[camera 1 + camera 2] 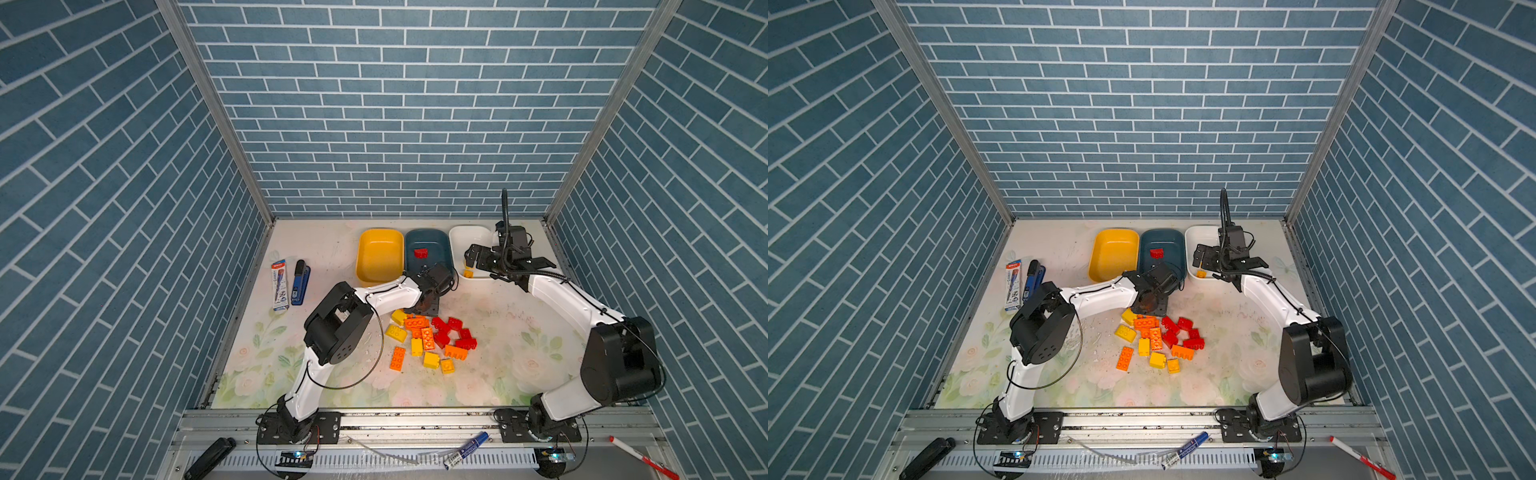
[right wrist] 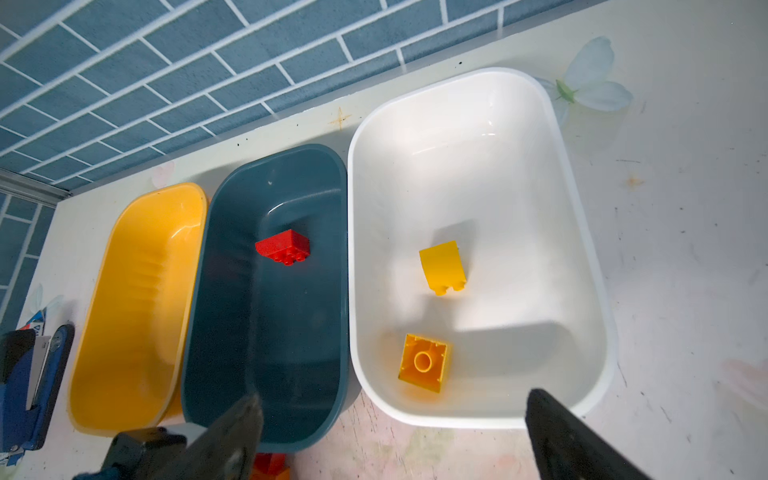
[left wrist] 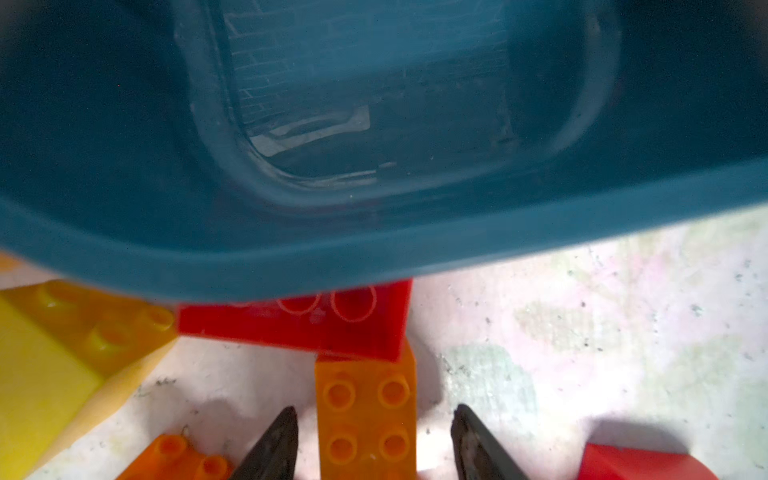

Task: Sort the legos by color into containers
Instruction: 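Release the yellow brick into the white tub while the left gripper grasps an orange brick, then carry the orange brick into the yellow tub with the left gripper and release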

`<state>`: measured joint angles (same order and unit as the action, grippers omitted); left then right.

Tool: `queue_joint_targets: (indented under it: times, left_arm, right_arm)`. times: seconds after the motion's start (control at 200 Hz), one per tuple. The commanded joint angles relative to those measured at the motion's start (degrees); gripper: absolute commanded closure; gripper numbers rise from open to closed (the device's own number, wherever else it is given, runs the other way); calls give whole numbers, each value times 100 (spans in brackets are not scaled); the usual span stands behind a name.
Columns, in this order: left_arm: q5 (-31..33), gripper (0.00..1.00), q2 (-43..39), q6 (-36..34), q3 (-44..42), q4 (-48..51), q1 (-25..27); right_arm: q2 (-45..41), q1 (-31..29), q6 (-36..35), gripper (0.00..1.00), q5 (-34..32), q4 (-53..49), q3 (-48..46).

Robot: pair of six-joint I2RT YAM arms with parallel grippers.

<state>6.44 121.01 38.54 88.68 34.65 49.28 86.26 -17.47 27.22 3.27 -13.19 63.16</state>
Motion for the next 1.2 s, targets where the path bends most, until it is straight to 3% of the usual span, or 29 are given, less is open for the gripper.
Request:
queue_joint_targets:
  times: [0.0,0.255,0.525,0.82,1.195]
  left_arm:
    - [116,40,129,-62,40,180,12]
    - [21,51,140,-92,-106,13,12]
    - [184,78,-277,-255,-369,-298,14]
    - [824,82,-1115,-473,-445,-176,-65]
    - [1162,82,-1332,-1039,219,60,-966]
  right_arm:
    - [-439,-1,232,1,-74,78,-549]
    - [-1273,-1,177,1,-295,-15,-1306]
    - [-1832,-2,82,1,-657,-177,-1538]
    - [-2016,0,73,1,-641,163,-1657]
    - [-2143,-6,244,2,-677,135,-1896]
